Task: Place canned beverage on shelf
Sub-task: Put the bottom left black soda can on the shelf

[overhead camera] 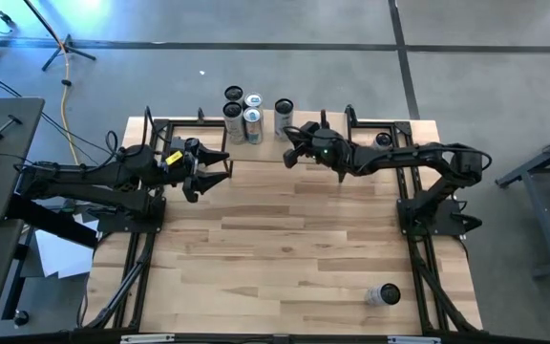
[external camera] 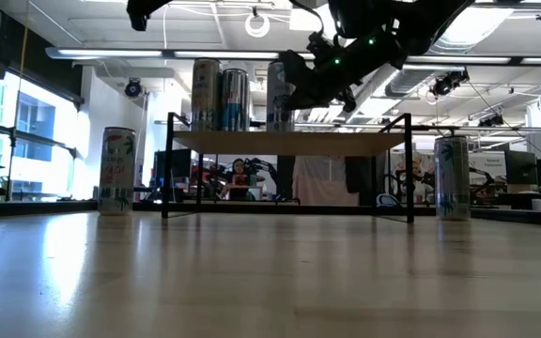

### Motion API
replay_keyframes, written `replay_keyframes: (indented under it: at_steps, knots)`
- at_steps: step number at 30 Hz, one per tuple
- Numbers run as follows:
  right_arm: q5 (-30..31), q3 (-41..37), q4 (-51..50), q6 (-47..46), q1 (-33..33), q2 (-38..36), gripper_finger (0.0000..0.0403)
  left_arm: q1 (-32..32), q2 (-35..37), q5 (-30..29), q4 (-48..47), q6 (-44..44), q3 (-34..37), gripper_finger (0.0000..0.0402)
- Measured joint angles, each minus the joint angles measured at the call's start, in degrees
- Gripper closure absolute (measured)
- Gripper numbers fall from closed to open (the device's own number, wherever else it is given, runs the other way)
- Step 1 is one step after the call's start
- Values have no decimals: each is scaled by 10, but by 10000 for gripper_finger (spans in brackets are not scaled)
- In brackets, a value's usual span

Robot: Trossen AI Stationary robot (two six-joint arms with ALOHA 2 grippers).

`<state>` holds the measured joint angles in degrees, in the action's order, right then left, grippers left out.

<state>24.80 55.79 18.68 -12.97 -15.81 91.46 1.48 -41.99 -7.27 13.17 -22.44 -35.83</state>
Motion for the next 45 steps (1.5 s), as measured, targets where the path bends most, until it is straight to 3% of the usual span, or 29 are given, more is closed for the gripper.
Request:
replay_keyframes:
  at_steps: [13,26,31,36,45]
  knots:
    - [-27,30,21,9,-14,14,403,0,0,-9,0,0,0,87]
    - [-74,51,-64,17,5,6,403,0,0,-10,0,0,0,87]
    - [-39,47,-135,44,18,-34,403,0,0,-10,0,0,0,87]
    - [-22,33,-135,56,9,-71,403,0,0,-10,0,0,0,87]
    - [-39,33,-106,72,-27,-75,403,0,0,-19,0,0,0,87]
